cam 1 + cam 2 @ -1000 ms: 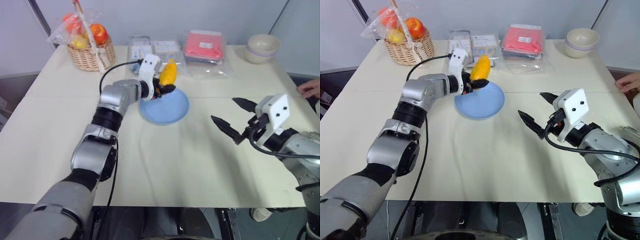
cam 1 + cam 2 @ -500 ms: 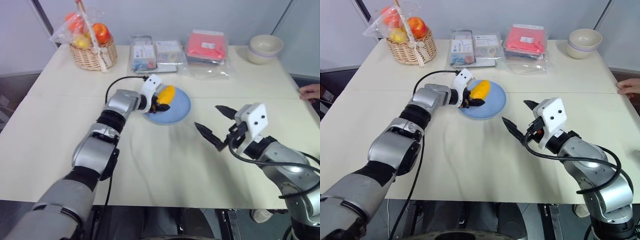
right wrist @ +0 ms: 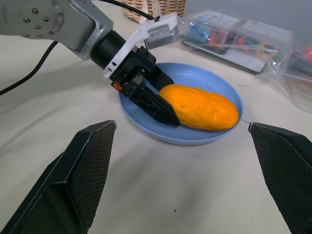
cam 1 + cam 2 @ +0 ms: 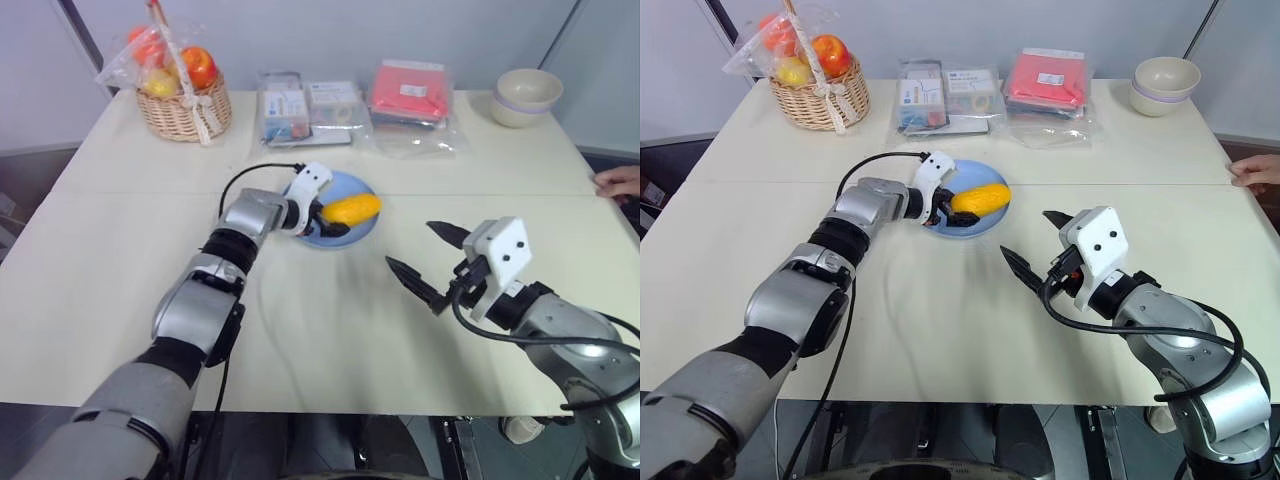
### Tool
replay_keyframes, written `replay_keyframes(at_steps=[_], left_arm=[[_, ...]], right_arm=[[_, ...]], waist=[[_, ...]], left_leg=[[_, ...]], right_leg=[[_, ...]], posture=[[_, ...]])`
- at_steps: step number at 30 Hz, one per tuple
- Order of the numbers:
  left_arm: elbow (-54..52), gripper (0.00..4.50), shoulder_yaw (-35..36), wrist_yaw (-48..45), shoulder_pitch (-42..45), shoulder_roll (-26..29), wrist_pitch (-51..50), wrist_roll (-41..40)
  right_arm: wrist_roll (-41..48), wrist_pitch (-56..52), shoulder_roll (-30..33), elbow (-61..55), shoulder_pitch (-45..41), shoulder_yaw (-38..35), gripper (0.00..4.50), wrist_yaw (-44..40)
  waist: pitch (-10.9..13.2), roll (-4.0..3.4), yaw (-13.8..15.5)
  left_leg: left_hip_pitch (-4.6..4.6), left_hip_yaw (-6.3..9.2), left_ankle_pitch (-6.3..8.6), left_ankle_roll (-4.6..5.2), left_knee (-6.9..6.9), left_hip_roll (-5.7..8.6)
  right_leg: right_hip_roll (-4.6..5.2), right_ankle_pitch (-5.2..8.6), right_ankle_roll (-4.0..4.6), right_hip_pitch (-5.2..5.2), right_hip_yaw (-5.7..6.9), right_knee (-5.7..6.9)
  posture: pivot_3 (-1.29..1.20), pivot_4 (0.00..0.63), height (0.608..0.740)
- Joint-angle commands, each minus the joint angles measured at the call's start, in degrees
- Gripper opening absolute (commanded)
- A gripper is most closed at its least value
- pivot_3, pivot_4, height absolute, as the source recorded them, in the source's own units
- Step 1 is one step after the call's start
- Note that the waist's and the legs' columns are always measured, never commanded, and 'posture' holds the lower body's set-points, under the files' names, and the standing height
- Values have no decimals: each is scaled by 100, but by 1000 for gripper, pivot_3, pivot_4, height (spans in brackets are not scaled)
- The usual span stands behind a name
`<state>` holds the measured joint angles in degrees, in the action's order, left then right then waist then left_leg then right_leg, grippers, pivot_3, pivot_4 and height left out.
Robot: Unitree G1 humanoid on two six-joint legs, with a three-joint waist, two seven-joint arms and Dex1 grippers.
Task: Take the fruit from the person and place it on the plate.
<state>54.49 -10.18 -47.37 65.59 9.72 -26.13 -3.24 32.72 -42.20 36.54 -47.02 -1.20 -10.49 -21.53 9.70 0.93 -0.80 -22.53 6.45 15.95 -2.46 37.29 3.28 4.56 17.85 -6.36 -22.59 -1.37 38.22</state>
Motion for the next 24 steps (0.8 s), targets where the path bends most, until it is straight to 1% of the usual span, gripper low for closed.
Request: replay_keyframes(at_steps=[1, 6, 10, 12, 14, 16, 19, 24], left_arm=[[-980, 4463, 268, -37, -43, 152, -237, -210], [-3264, 4463, 582, 230, -797, 412, -1539, -639], [-5115, 4463, 807, 496, -1550, 772, -2810, -1011], [-5975, 4463, 874, 616, -1993, 1018, -3017, -1091], [-6727, 4463, 1188, 977, -2348, 1125, -3383, -1176], [-7460, 4463, 1544, 1263, -2736, 1156, -3512, -1290], [-8010, 4463, 1884, 1623, -3059, 1104, -3641, -1405], [-8353, 4463, 2188, 2030, -3295, 1122, -3747, -1544]], right_arm=[[-21, 50, 29, -160, -26, -74, 4500, 9], [-81, 110, 45, -60, -45, -73, 4500, -49], [-138, 209, 75, 44, -82, -72, 4500, -160], [-161, 306, 102, 130, -66, -100, 4500, -281], [-197, 414, 131, 270, -86, -126, 4500, -391], [-230, 505, 174, 449, -162, -204, 4500, -499], [-267, 623, 256, 670, -245, -307, 4500, -654], [-263, 779, 407, 948, -325, -394, 4500, -919]], waist=[[0, 0, -2], [-1, -2, -14], [-2, -3, -18], [-2, -3, -13], [-2, -3, 2], [-2, -3, 11], [-2, -3, 35], [-2, -3, 29]], left_leg=[[0, 1, 0, 0, 0, -1], [0, 1, -1, -2, 0, -5], [2, 3, -7, -13, 0, -7], [2, 2, -7, -13, 0, -7], [3, 2, -9, -17, 0, -8], [3, 2, -10, -17, 2, -8], [4, 2, -10, -18, 3, -7], [6, 2, -9, -16, 3, -5]], right_leg=[[0, 0, 0, 0, 0, 1], [0, 0, 0, -1, -4, 1], [0, 0, 0, -1, -6, 5], [0, 0, 0, -2, -7, 4], [0, 0, 0, -1, -7, 3], [1, 0, 1, 2, -7, 2], [5, 0, 1, 7, -6, -1], [5, 0, 1, 10, -4, -2]], posture=[[0, 150, 740], [0, 150, 740], [0, 150, 740], [0, 150, 740], [0, 150, 740], [0, 150, 740], [0, 150, 740], [0, 150, 740]])
